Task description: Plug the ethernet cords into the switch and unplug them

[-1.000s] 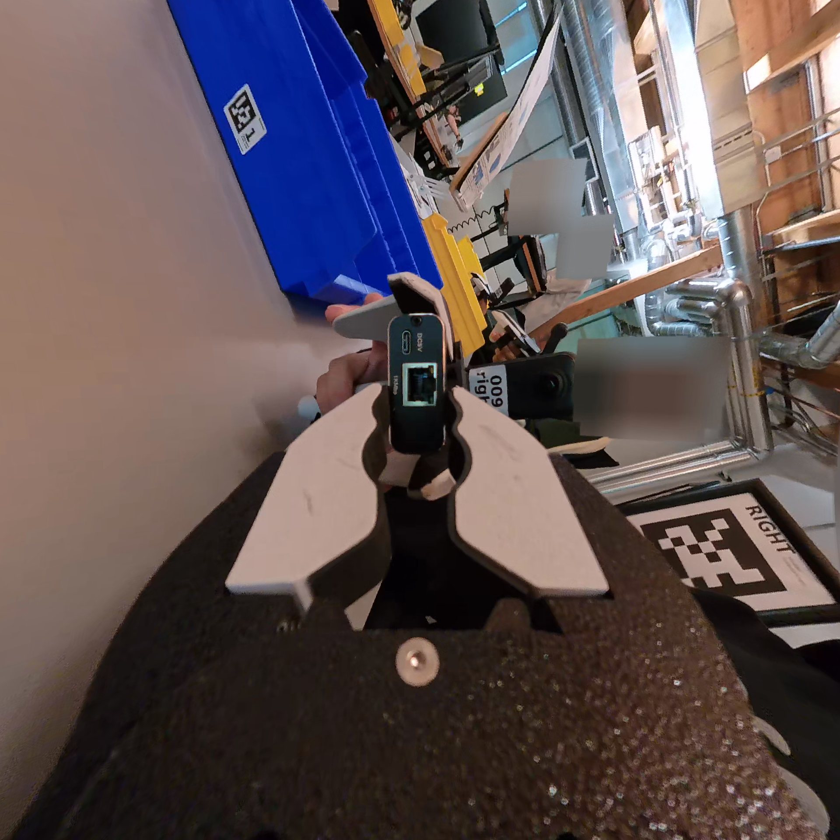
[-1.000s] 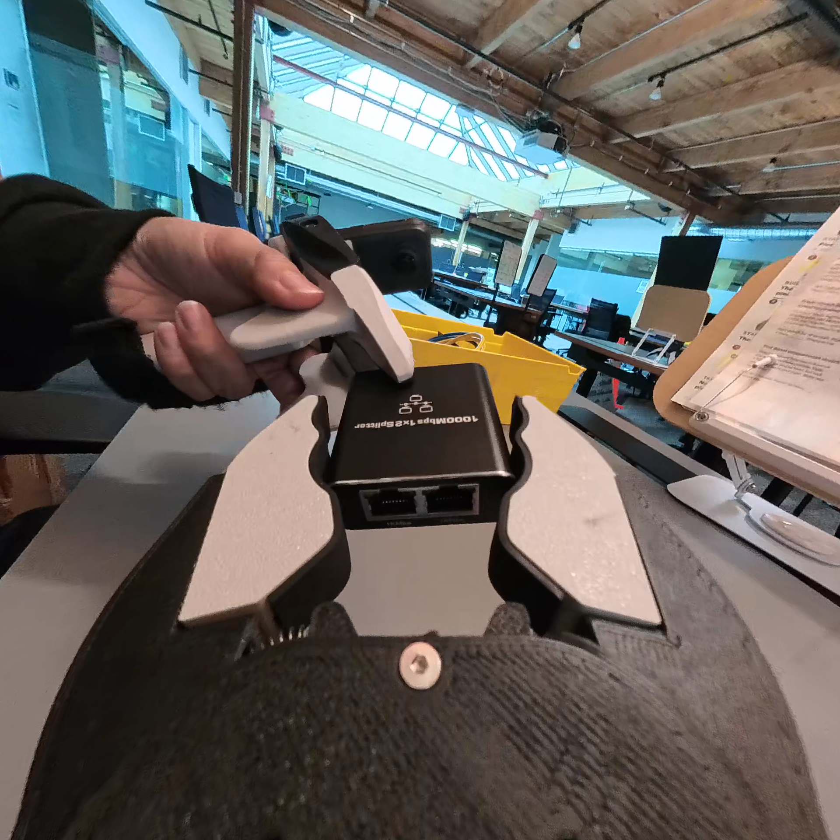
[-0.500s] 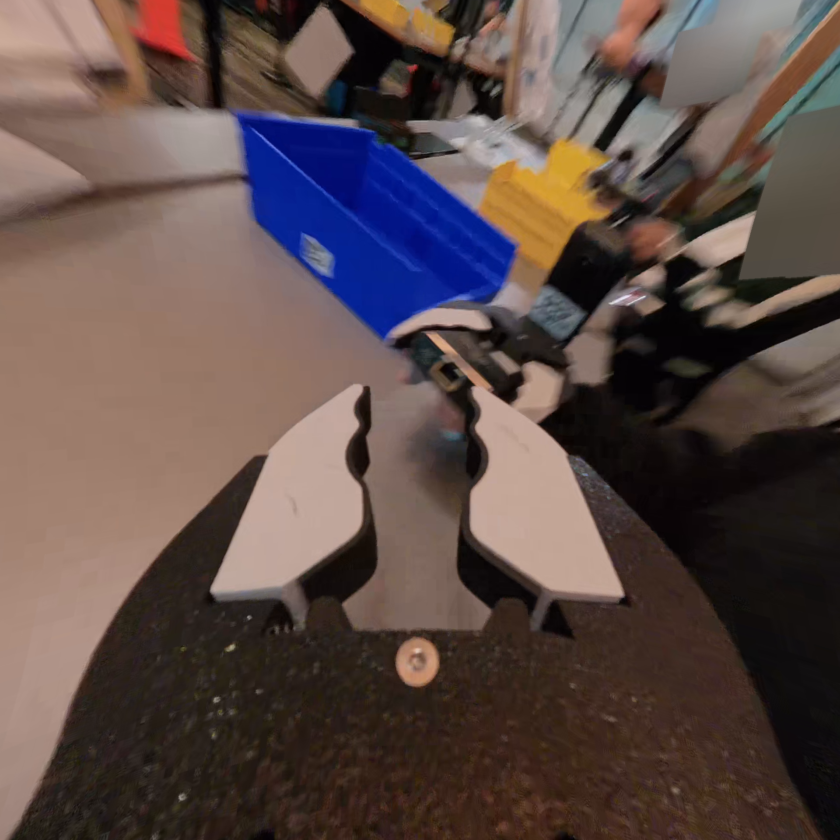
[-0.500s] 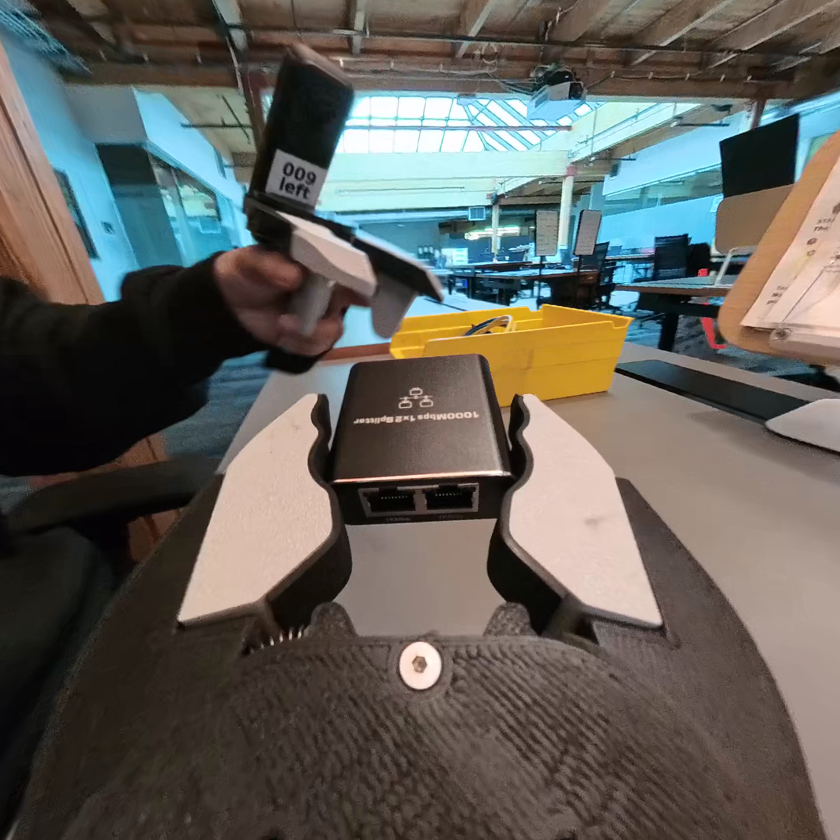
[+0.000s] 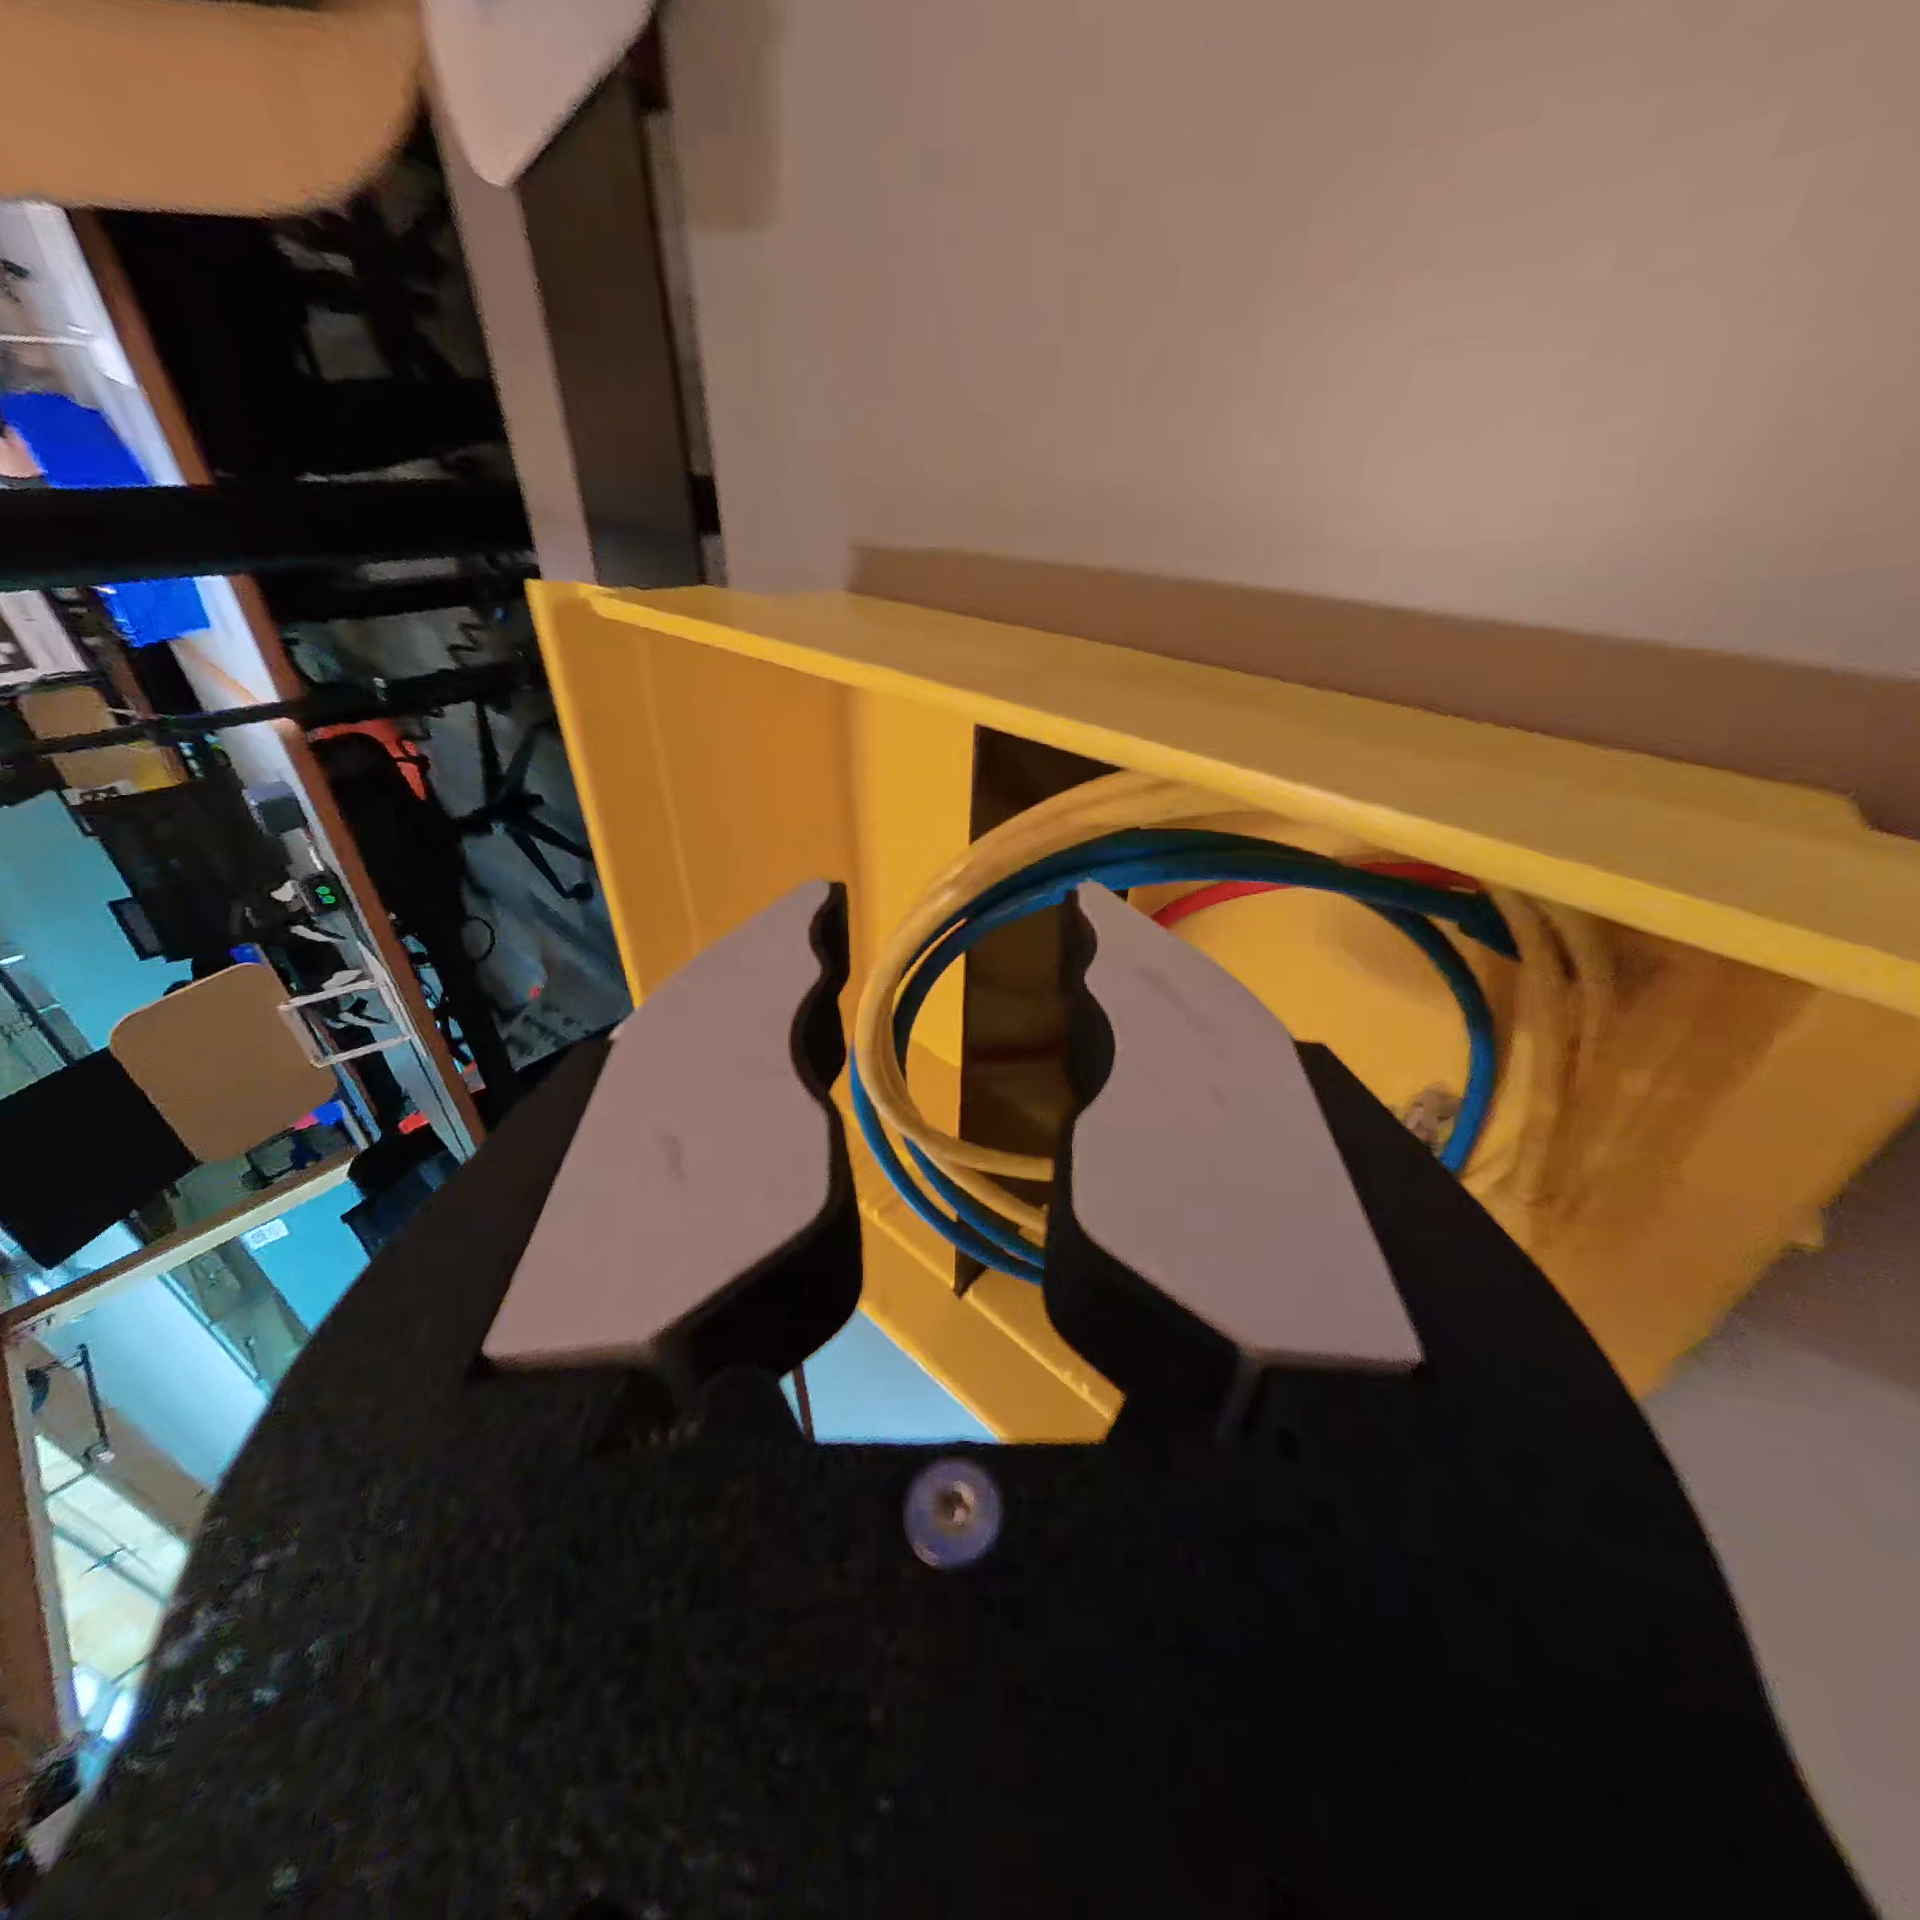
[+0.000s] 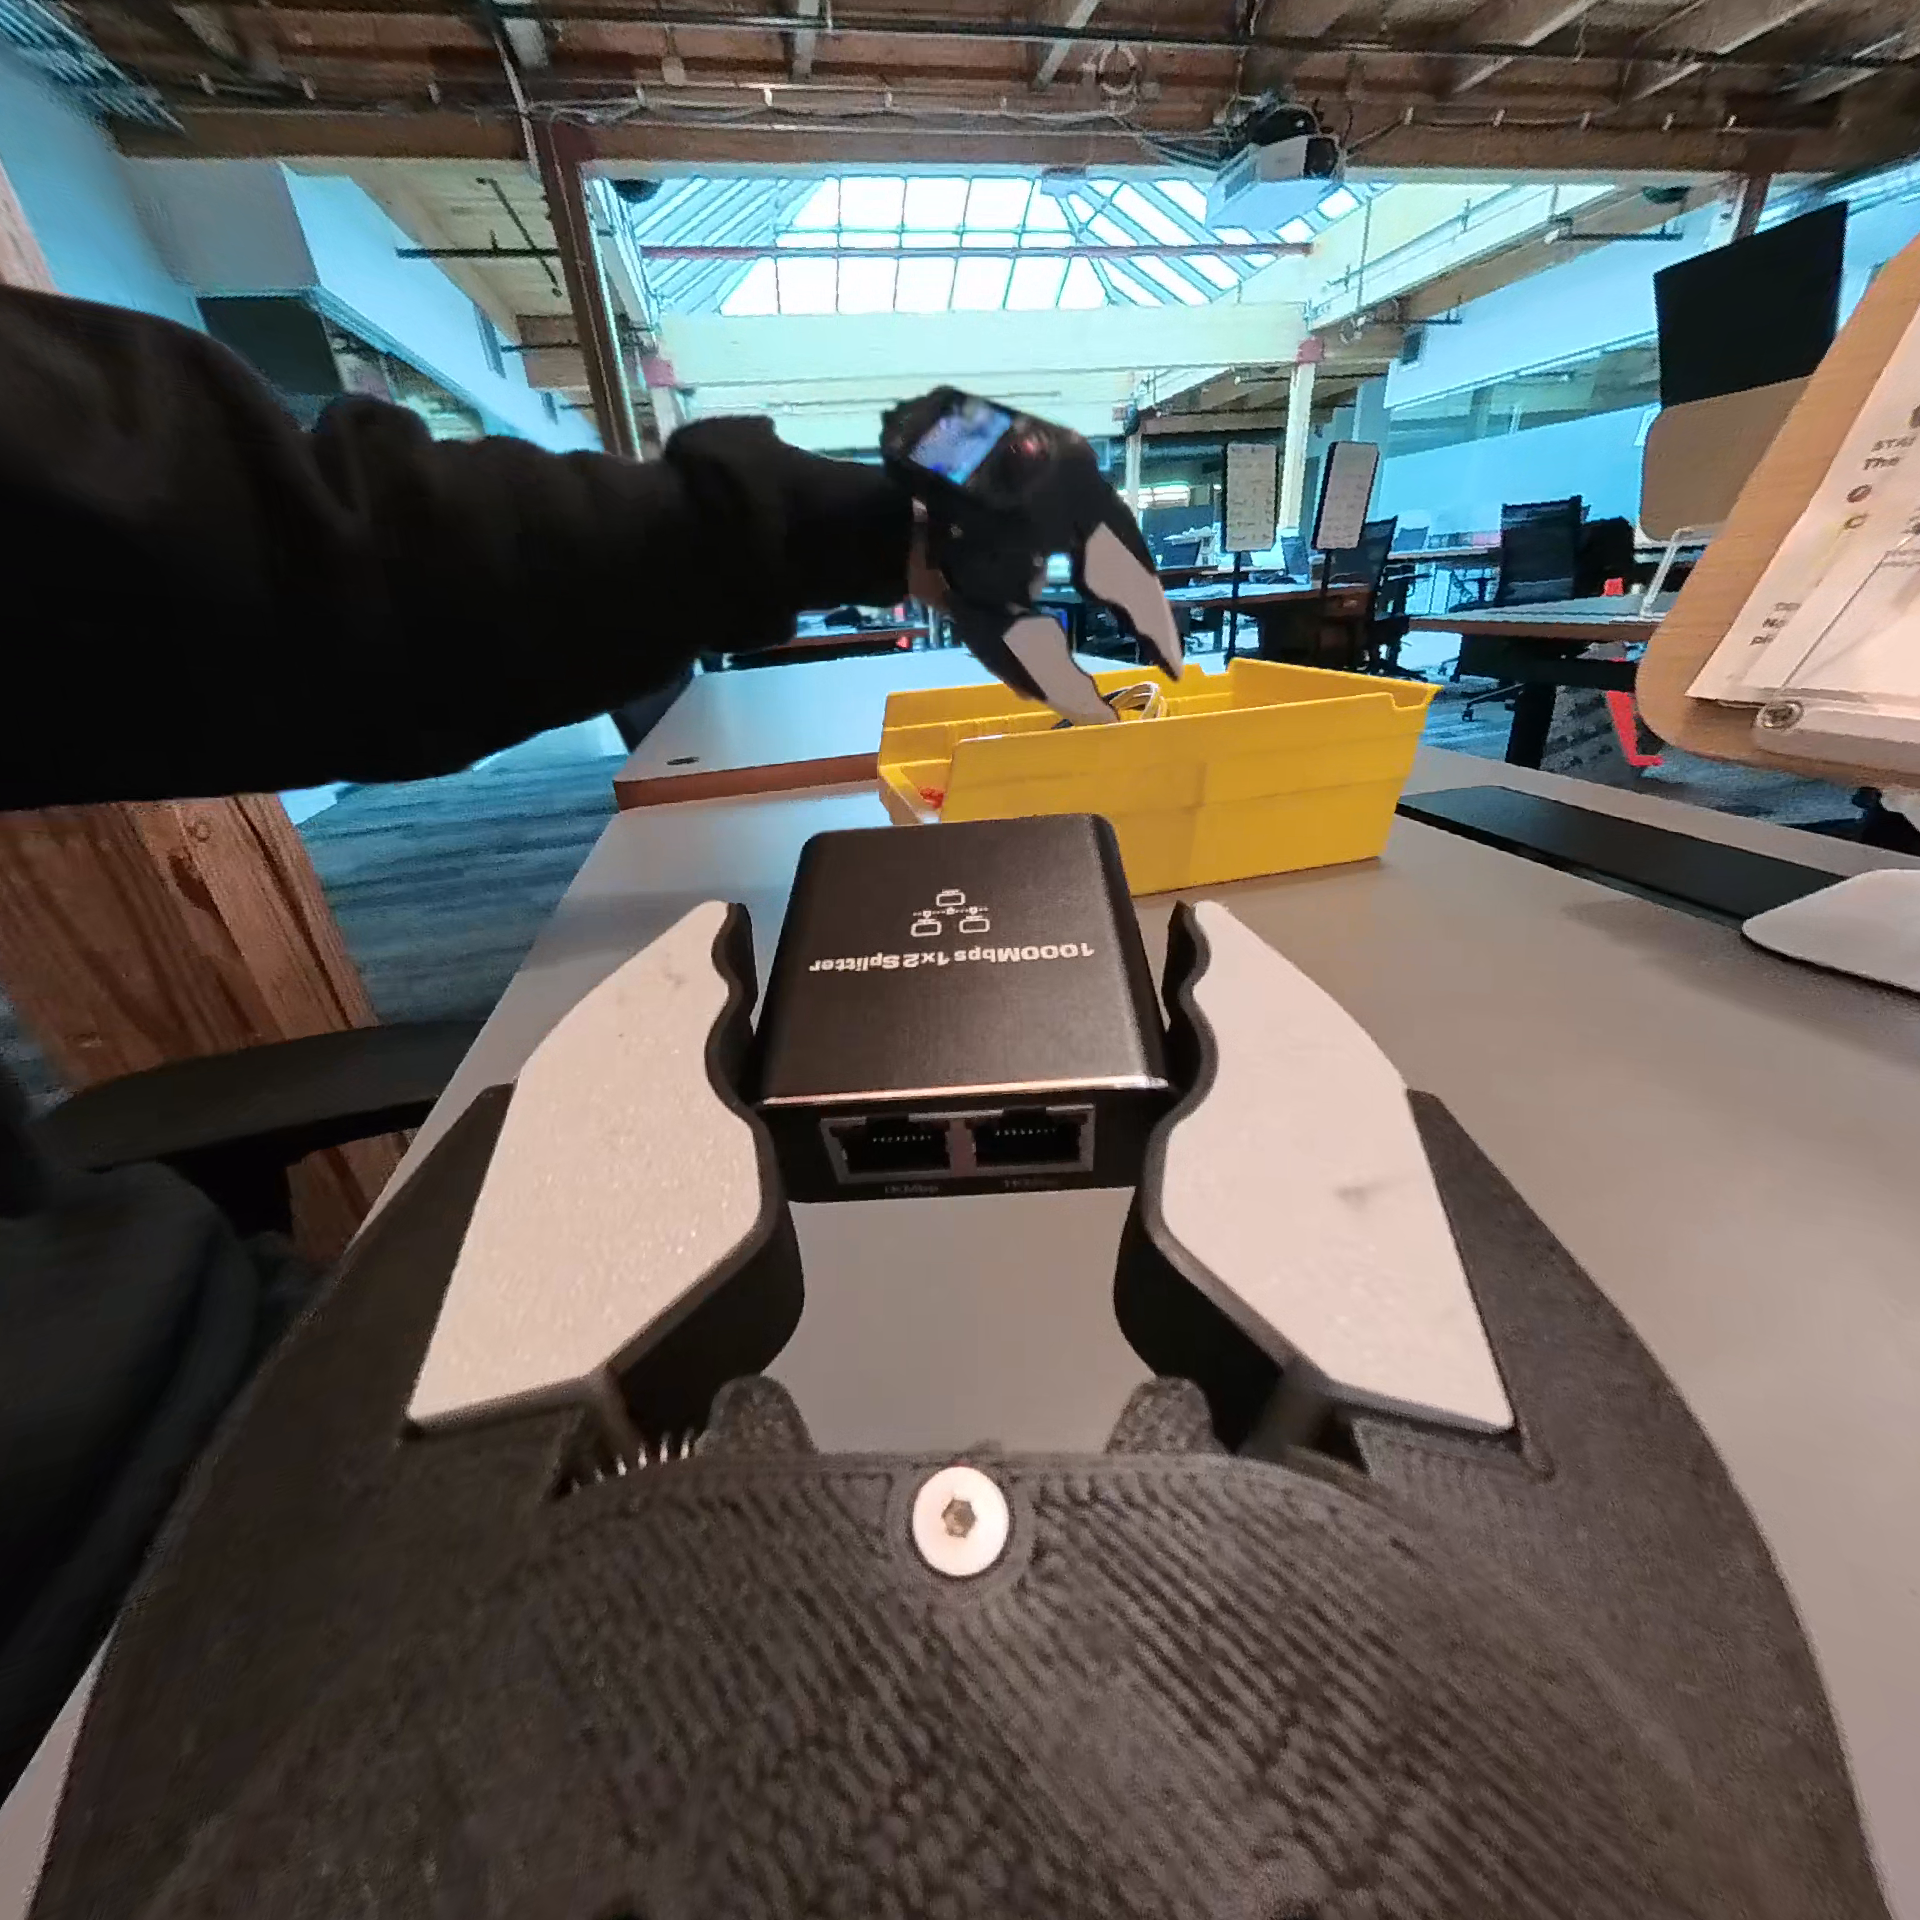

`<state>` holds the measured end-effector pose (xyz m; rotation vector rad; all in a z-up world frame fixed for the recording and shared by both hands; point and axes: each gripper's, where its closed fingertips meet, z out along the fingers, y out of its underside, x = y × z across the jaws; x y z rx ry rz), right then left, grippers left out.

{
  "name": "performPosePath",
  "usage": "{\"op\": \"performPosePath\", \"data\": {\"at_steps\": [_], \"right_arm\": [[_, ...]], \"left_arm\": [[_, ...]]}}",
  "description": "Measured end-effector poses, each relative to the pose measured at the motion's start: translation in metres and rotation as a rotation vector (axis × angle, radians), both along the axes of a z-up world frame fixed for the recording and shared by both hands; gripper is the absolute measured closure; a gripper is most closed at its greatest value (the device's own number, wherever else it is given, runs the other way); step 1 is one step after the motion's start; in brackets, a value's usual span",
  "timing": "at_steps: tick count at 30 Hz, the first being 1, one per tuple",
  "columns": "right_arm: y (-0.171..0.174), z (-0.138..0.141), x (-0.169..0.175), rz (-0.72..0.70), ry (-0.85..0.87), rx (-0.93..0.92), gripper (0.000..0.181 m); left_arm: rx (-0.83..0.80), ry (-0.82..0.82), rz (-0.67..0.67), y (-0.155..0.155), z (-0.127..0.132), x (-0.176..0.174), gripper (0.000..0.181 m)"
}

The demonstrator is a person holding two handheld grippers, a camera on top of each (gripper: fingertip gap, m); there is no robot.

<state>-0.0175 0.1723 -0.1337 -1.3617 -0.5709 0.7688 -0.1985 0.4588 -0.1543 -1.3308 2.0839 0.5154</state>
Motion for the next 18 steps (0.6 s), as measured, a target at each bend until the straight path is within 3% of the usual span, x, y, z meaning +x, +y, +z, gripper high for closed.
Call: {"op": "performPosePath", "data": {"at_steps": [4,7,13,18], "right_arm": [[-0.002,0.002,0.003,-0.003,0.014,0.014,0.106],[-0.002,0.002,0.003,-0.013,0.012,0.017,0.106],[-0.001,0.001,0.002,-0.023,-0.006,0.02,0.106],[-0.001,0.002,0.004,-0.029,0.005,0.022,0.106]], "left_arm": [[-0.003,0.122,0.042,0.018,-0.02,-0.005,0.163],[0.024,0.104,0.107,0.026,-0.007,-0.013,0.169],[0.084,-0.148,0.38,0.028,0.091,-0.058,0.176],[0.009,-0.42,0.58,0.006,0.166,-0.092,0.176]]}}
